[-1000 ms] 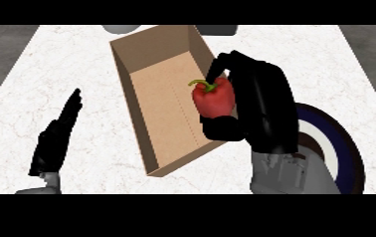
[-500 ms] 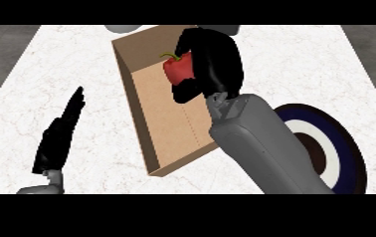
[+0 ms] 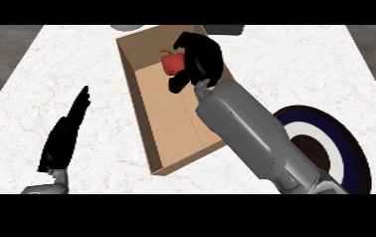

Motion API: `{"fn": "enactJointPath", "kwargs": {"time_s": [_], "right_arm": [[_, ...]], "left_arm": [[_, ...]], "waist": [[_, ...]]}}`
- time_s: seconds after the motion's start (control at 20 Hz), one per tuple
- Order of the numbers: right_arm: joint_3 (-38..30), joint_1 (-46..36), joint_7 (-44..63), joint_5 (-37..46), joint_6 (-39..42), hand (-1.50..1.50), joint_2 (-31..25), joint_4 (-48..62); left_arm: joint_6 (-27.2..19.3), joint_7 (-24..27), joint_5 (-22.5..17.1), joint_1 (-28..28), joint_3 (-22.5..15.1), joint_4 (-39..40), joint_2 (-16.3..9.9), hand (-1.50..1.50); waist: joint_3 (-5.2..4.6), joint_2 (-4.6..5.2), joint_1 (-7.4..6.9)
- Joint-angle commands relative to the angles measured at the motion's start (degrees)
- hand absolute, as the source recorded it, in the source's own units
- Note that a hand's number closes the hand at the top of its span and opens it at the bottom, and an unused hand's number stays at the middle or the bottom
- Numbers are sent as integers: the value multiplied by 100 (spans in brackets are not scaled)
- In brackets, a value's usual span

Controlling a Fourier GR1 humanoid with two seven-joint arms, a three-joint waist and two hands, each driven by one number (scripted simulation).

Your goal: Pick the bell pepper from the plate and place it in the cardboard box

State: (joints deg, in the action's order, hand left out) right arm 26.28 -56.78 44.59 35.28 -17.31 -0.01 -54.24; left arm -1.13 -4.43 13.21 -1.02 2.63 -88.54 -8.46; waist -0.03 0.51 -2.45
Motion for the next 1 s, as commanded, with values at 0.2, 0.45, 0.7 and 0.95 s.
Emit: {"fn": "enactJointPath", "kwargs": {"time_s": [0.2,0.45,0.7,0.95], "right_arm": [[274,-541,-1020,-1240,-1236,-150,1,1551],[-166,-233,-1535,-1438,-2610,-150,1,1157],[-837,90,-2367,-1930,-3226,-150,1,700],[-1480,714,-3062,-2437,-3234,-150,-247,-130]], "left_arm": [[108,184,-67,-120,134,164,-114,0],[-49,-17,43,-116,-33,70,113,0],[16,10,-58,160,104,-98,5,0],[17,-228,-39,194,149,-294,-48,0]], "waist": [[1,27,-96],[8,18,-23],[11,-16,97],[12,-56,240]]}}
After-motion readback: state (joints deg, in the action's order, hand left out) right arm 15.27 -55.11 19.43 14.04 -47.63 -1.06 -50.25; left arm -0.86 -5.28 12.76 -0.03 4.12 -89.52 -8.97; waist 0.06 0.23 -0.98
